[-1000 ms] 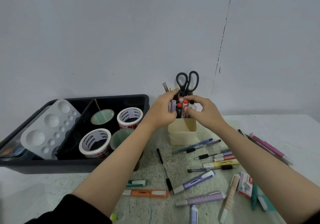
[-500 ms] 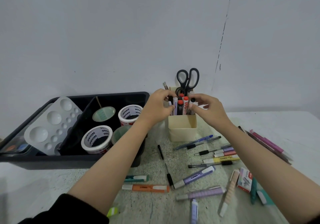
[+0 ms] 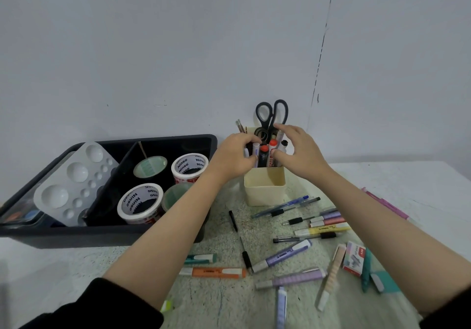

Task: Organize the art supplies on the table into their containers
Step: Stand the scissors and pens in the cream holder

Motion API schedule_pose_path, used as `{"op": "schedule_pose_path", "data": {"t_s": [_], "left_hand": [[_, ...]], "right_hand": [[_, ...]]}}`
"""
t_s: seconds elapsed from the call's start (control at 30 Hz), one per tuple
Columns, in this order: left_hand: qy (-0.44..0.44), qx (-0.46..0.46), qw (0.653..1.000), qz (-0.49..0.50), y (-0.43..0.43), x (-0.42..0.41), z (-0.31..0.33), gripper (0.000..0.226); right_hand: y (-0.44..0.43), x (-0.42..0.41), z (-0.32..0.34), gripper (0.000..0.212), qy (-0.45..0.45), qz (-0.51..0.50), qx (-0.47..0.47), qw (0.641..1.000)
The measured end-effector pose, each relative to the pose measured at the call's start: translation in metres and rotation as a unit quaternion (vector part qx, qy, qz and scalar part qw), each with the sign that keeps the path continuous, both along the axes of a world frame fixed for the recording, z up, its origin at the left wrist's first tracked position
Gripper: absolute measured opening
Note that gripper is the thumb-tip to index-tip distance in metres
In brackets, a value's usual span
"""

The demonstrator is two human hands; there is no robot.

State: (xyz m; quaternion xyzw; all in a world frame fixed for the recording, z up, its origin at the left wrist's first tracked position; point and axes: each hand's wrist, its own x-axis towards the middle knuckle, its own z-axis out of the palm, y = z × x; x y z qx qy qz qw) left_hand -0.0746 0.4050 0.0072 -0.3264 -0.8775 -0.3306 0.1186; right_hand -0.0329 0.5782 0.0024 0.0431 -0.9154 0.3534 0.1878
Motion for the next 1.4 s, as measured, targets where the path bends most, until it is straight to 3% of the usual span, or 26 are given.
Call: {"op": "schedule_pose_path", "data": {"t_s": [0.17,0.3,0.37,0.47,0.6,0.77,0.83,0.93,1.03,1.1,1.17,1.23,1.3,1.4], "left_hand": [[-0.001,0.008,1.0,-0.003,-0.005,0.006,-0.006,0.048],[0.03,0.015,0.999,0.026,-0.01,0.023,-0.007,0.049],[0.041,0.03,0.998,0.033,-0.013,0.04,-0.006,0.046],[0.054,0.046,0.997,-0.003,-0.02,0.071,-0.008,0.036],[0.043,0.066,0.996,-0.039,-0.034,0.109,-0.03,0.027],[0.064,-0.021,0.997,-0.048,-0.045,0.133,-0.07,0.024],[0.026,-0.022,0.999,-0.033,-0.044,0.138,-0.08,0.025],[-0.103,0.048,0.993,0.014,-0.037,0.146,-0.087,0.036],[-0.246,0.157,0.956,0.017,-0.029,0.154,-0.084,0.055],[-0.321,0.222,0.921,-0.007,-0.021,0.155,-0.079,0.059],[-0.392,0.282,0.875,-0.025,-0.014,0.152,-0.07,0.05],[-0.434,0.308,0.846,-0.028,-0.01,0.149,-0.061,0.031],[-0.459,0.303,0.835,0.001,-0.009,0.149,-0.057,0.023],[-0.511,0.353,0.782,0.06,-0.01,0.15,-0.06,0.02]], "right_hand": [[0.003,0.006,0.002,0.033,0.001,0.037,-0.068,0.997],[0.002,0.019,-0.007,0.029,0.086,-0.006,-0.049,0.995],[0.001,0.036,-0.017,0.02,0.083,0.006,-0.05,0.995],[0.003,0.066,-0.038,0.012,0.004,0.069,0.03,0.997],[0.012,0.099,-0.065,0.019,-0.11,0.089,0.141,0.98],[0.014,0.109,-0.073,0.015,-0.103,0.1,0.206,0.968],[0.011,0.108,-0.067,0.012,-0.097,0.12,0.235,0.96],[0.004,0.105,-0.06,0.012,-0.09,0.127,0.226,0.962],[-0.01,0.107,-0.048,0.009,-0.082,0.084,-0.01,0.993],[-0.02,0.109,-0.037,0.012,-0.086,0.088,-0.191,0.974],[-0.028,0.11,-0.027,0.012,-0.12,0.119,-0.266,0.949],[-0.03,0.108,-0.025,0.014,-0.13,0.138,-0.246,0.95],[-0.022,0.101,-0.032,0.018,-0.104,0.098,-0.162,0.976],[-0.005,0.091,-0.048,0.017,-0.103,0.05,0.096,0.989]]}}
